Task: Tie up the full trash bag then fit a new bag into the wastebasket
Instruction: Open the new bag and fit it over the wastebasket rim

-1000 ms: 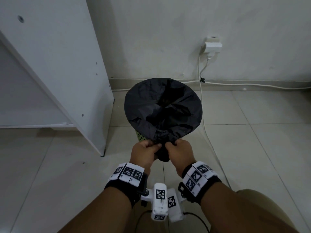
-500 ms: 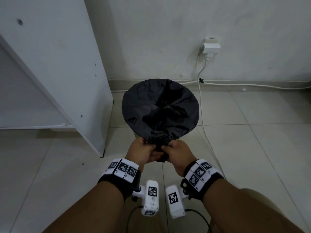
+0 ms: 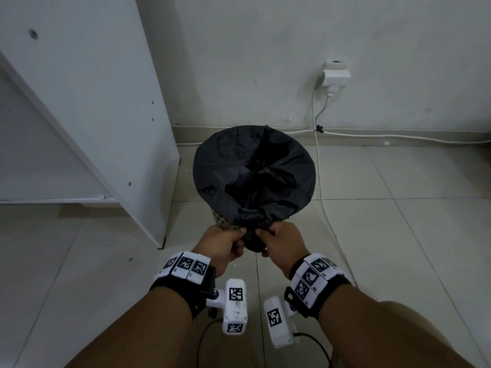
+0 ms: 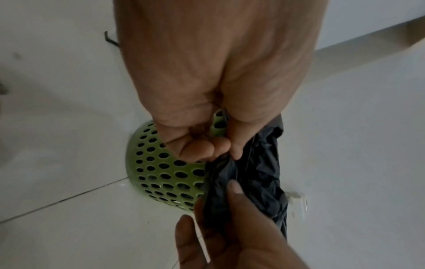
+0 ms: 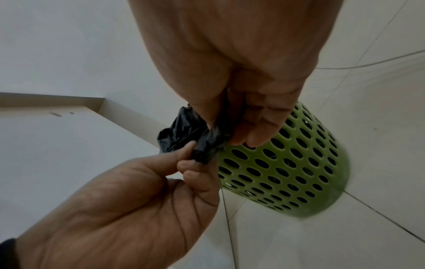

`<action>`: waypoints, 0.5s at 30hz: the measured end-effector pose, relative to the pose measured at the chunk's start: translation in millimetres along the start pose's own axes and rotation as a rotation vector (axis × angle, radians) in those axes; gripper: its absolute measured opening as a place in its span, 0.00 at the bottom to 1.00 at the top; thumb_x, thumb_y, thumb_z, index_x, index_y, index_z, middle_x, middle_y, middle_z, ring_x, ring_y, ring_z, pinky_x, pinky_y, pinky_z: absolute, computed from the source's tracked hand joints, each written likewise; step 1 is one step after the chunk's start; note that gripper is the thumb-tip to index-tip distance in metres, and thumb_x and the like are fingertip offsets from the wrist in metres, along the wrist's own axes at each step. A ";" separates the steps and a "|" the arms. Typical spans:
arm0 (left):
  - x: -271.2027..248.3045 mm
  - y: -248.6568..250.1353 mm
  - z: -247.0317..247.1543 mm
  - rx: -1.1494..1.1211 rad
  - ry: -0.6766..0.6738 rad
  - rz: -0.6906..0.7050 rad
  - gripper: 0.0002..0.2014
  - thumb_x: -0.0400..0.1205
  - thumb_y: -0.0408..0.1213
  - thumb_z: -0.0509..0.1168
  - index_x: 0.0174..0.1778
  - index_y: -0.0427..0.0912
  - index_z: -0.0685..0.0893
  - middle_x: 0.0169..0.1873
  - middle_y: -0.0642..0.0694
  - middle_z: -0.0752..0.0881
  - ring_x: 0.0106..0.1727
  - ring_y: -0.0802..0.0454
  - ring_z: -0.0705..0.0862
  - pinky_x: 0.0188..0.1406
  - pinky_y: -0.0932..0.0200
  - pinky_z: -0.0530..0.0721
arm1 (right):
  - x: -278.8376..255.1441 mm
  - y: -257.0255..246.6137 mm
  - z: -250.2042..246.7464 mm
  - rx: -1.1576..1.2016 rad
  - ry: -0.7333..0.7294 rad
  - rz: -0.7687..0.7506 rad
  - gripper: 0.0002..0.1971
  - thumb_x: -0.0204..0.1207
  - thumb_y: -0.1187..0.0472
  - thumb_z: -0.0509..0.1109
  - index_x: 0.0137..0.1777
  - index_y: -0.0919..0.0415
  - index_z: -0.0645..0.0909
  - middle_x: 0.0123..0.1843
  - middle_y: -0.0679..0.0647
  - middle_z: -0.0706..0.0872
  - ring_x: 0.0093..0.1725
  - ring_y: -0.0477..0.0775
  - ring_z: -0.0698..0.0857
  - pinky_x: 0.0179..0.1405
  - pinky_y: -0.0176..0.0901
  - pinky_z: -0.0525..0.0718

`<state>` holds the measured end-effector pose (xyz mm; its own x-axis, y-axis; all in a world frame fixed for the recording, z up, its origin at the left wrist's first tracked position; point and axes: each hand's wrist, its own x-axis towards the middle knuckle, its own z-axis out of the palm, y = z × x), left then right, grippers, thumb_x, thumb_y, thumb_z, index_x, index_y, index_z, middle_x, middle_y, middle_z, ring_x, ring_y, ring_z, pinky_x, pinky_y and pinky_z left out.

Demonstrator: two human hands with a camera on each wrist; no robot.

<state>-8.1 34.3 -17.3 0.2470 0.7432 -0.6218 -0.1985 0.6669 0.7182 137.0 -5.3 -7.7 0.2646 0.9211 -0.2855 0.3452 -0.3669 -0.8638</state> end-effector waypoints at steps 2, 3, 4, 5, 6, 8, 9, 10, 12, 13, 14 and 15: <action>-0.3 1.1 -3.2 -0.021 -0.078 -0.109 0.04 0.86 0.29 0.63 0.47 0.36 0.83 0.28 0.46 0.79 0.23 0.56 0.73 0.23 0.63 0.76 | 0.6 2.1 1.1 0.016 0.034 0.025 0.14 0.79 0.61 0.72 0.40 0.75 0.85 0.38 0.72 0.89 0.37 0.70 0.89 0.36 0.65 0.90; -0.4 2.6 -4.6 -0.029 -0.112 -0.146 0.05 0.87 0.30 0.62 0.47 0.37 0.82 0.28 0.47 0.79 0.23 0.56 0.73 0.23 0.64 0.76 | 1.3 3.6 1.0 0.031 0.048 0.036 0.15 0.79 0.62 0.72 0.39 0.76 0.84 0.38 0.73 0.88 0.37 0.71 0.89 0.36 0.65 0.90; -0.5 4.4 -5.8 -0.024 -0.136 -0.164 0.05 0.87 0.30 0.62 0.46 0.38 0.81 0.28 0.47 0.78 0.24 0.56 0.72 0.24 0.64 0.75 | 2.0 4.8 0.8 0.042 0.055 0.040 0.15 0.79 0.62 0.73 0.39 0.77 0.83 0.38 0.73 0.88 0.38 0.72 0.89 0.36 0.66 0.90; -0.4 6.1 -6.4 -0.007 -0.149 -0.167 0.06 0.87 0.30 0.61 0.46 0.39 0.81 0.28 0.47 0.77 0.24 0.56 0.72 0.24 0.64 0.75 | 2.9 5.8 0.6 0.045 0.058 0.036 0.16 0.79 0.62 0.73 0.39 0.78 0.83 0.38 0.74 0.88 0.37 0.72 0.89 0.36 0.66 0.90; -0.9 7.1 -6.3 0.015 -0.152 -0.159 0.07 0.87 0.31 0.61 0.45 0.40 0.81 0.29 0.47 0.78 0.25 0.56 0.73 0.25 0.64 0.74 | 3.6 6.7 0.4 0.048 0.055 0.031 0.16 0.79 0.61 0.73 0.40 0.78 0.84 0.39 0.74 0.88 0.37 0.72 0.89 0.35 0.66 0.90; -2.0 6.1 -4.9 0.036 -0.145 -0.117 0.06 0.87 0.30 0.61 0.47 0.40 0.83 0.34 0.45 0.82 0.31 0.53 0.77 0.30 0.63 0.76 | 5.2 7.7 -0.2 0.064 0.047 0.030 0.15 0.79 0.61 0.73 0.42 0.78 0.85 0.40 0.74 0.88 0.38 0.71 0.89 0.36 0.66 0.90; -2.4 4.1 -4.4 0.018 -0.143 -0.095 0.06 0.87 0.29 0.61 0.51 0.39 0.84 0.39 0.43 0.86 0.36 0.51 0.81 0.34 0.61 0.78 | 5.6 8.1 -0.4 0.074 0.041 0.034 0.15 0.79 0.62 0.73 0.43 0.78 0.85 0.41 0.74 0.89 0.39 0.72 0.89 0.37 0.66 0.90; -2.6 1.7 -4.0 -0.014 -0.144 -0.076 0.07 0.87 0.28 0.62 0.54 0.38 0.85 0.45 0.42 0.88 0.43 0.49 0.84 0.39 0.60 0.81 | 5.9 8.6 -0.1 0.082 0.034 0.037 0.14 0.79 0.62 0.72 0.44 0.77 0.86 0.42 0.73 0.89 0.40 0.72 0.89 0.38 0.67 0.90; -1.5 -2.6 -3.8 -0.073 -0.139 -0.040 0.09 0.86 0.27 0.62 0.58 0.35 0.85 0.51 0.40 0.90 0.50 0.46 0.87 0.46 0.57 0.85 | 5.2 8.7 -0.1 0.089 0.016 0.042 0.12 0.80 0.62 0.71 0.45 0.74 0.87 0.43 0.71 0.90 0.41 0.71 0.90 0.38 0.65 0.91; -1.3 -3.2 -3.1 -0.087 -0.130 -0.025 0.08 0.86 0.26 0.62 0.57 0.35 0.85 0.51 0.39 0.90 0.49 0.47 0.88 0.44 0.58 0.86 | 4.9 8.7 -0.2 0.093 0.010 0.047 0.12 0.80 0.62 0.71 0.45 0.73 0.87 0.43 0.69 0.90 0.41 0.69 0.90 0.38 0.64 0.91; -0.6 -3.0 -2.8 -0.095 -0.116 -0.022 0.07 0.85 0.26 0.62 0.55 0.35 0.85 0.49 0.39 0.89 0.46 0.48 0.87 0.40 0.60 0.86 | 4.9 8.8 -0.5 0.097 0.009 0.050 0.12 0.80 0.62 0.71 0.45 0.72 0.88 0.43 0.68 0.90 0.41 0.68 0.90 0.38 0.63 0.91; -0.2 -2.0 -2.5 -0.104 -0.104 -0.030 0.06 0.85 0.25 0.63 0.52 0.36 0.84 0.46 0.40 0.88 0.42 0.49 0.86 0.36 0.62 0.85 | 5.5 9.2 -1.0 0.099 0.010 0.051 0.12 0.80 0.62 0.71 0.45 0.73 0.87 0.43 0.68 0.90 0.41 0.68 0.90 0.38 0.62 0.92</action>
<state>-10.1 33.0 -19.4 0.3502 0.7170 -0.6027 -0.2858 0.6946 0.6602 142.5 -3.8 -16.9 0.2890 0.9002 -0.3258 0.2409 -0.3978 -0.8853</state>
